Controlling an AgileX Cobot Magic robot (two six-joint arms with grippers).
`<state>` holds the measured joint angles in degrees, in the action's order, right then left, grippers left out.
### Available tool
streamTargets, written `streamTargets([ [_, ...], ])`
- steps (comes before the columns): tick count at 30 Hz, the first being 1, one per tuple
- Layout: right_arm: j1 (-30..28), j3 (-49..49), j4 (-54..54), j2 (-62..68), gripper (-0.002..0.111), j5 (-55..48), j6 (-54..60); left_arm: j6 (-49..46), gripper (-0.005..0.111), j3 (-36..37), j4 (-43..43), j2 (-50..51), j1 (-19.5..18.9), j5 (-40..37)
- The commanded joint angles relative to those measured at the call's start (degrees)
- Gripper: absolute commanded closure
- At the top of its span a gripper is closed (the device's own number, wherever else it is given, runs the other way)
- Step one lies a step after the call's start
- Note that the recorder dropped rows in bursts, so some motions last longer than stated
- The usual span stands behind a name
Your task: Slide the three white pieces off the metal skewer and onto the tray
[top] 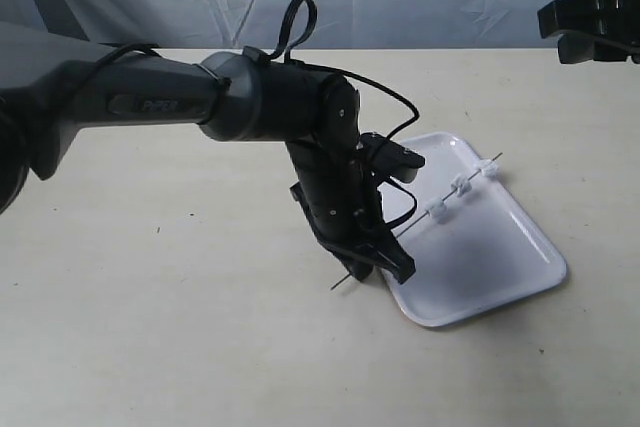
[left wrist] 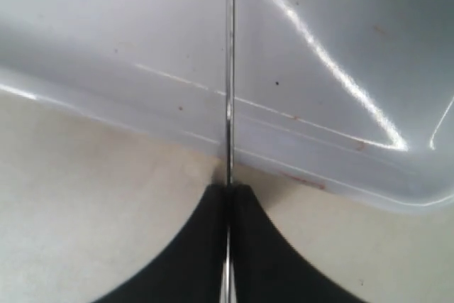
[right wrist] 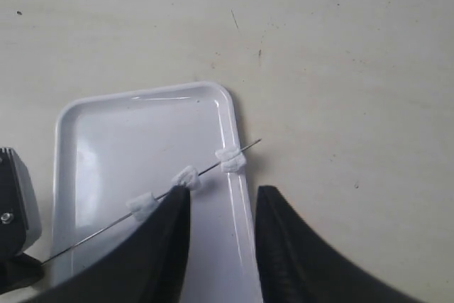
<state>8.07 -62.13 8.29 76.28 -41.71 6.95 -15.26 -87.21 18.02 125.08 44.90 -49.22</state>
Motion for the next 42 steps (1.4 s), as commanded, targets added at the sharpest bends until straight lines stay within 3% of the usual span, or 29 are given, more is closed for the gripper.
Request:
streamTargets([
  [1, 0.0, -0.4, 0.8, 0.1, 0.077, -0.9, 0.3, 0.3, 0.107, 0.4, -1.8, -3.7, 0.3, 1.6],
  [7, -0.4, -0.4, 4.7, 0.1, 0.077, -1.7, 0.3, 0.3, 0.107, 3.5, -1.1, -10.4, -1.6, 4.4],
  [11, -7.5, -0.3, 18.5, -0.2, 0.077, -3.5, 6.7, -3.2, 0.107, 12.0, 3.7, -17.3, -4.7, 8.6],
  [13, -10.0, 1.0, 28.7, -0.2, 0.077, -4.0, 12.9, -14.6, 0.107, 16.8, 18.0, -21.7, -6.1, 11.4],
  [17, -10.9, 3.2, 36.1, -0.2, 0.077, -5.1, 19.6, -27.0, 0.107, 21.9, 33.8, -26.9, -6.0, 11.9],
  [21, -10.9, 3.2, 42.9, -0.7, 0.077, -5.4, 24.5, -33.4, 0.107, 28.0, 39.8, -30.8, -6.1, 14.9],
  [26, -10.9, 3.2, 48.7, -0.7, 0.077, -7.4, 28.0, -51.2, 0.107, 33.7, 63.8, -31.1, -6.1, 13.1],
  [42, -10.9, 3.2, 55.5, -0.7, 0.077, -4.5, 32.0, -52.3, 0.107, 34.1, 67.3, -31.1, -6.1, 5.5],
])
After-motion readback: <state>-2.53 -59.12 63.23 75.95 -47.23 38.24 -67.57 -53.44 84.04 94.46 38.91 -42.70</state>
